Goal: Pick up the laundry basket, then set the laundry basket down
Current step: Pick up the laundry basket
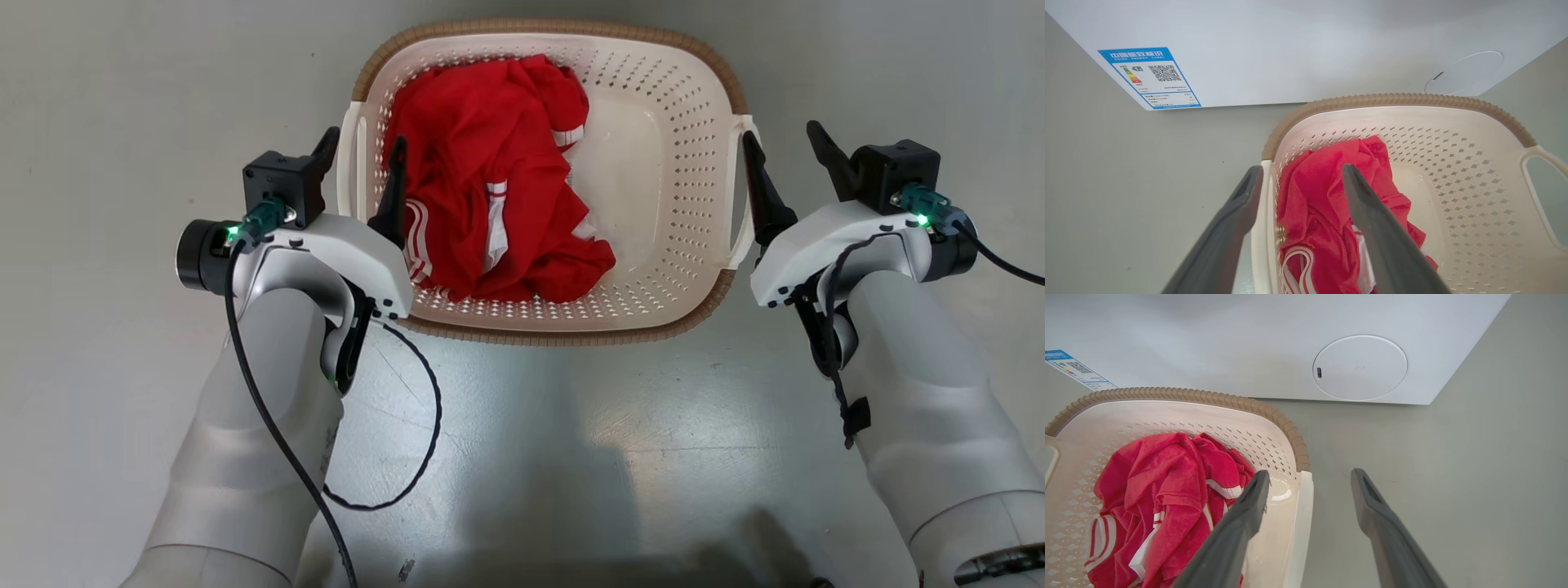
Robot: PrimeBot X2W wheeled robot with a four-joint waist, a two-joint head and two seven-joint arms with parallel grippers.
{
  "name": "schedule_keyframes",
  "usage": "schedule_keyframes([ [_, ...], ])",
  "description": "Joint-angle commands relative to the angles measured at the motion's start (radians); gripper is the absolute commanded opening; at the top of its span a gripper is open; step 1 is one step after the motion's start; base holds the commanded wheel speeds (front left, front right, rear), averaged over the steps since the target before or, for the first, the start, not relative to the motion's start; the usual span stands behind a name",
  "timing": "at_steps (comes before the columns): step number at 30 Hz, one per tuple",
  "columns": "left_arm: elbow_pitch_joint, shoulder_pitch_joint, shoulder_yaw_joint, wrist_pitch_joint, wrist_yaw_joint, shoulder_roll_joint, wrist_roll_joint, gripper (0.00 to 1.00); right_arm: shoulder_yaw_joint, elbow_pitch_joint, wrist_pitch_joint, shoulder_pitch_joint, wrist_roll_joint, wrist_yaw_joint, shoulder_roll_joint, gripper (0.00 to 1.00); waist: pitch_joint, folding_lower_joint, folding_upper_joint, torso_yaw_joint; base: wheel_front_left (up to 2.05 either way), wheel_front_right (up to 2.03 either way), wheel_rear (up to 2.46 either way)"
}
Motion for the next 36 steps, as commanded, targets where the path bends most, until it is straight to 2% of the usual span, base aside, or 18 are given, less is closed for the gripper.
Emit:
schedule_keyframes([
  [1,-0.006,-0.005,0.02,-0.006,0.011,0.02,0.007,1.0,0.024,0.002,-0.011,0.009,0.01,0.006,0.021,1.0,0.008,0.0,0.0,0.003,0.0,0.0,0.0],
  [21,0.043,-0.044,0.044,-0.006,0.028,0.02,0.024,1.0,0.081,0.023,-0.011,-0.02,0.049,0.006,0.024,1.0,0.072,0.0,0.0,0.015,0.0,0.0,0.0],
  [36,0.103,-0.072,0.022,-0.006,0.02,0.02,0.008,1.0,0.127,0.058,-0.011,-0.033,0.089,0.006,0.024,1.0,0.105,-0.0001,0.0,0.018,0.0,0.0,0.0],
])
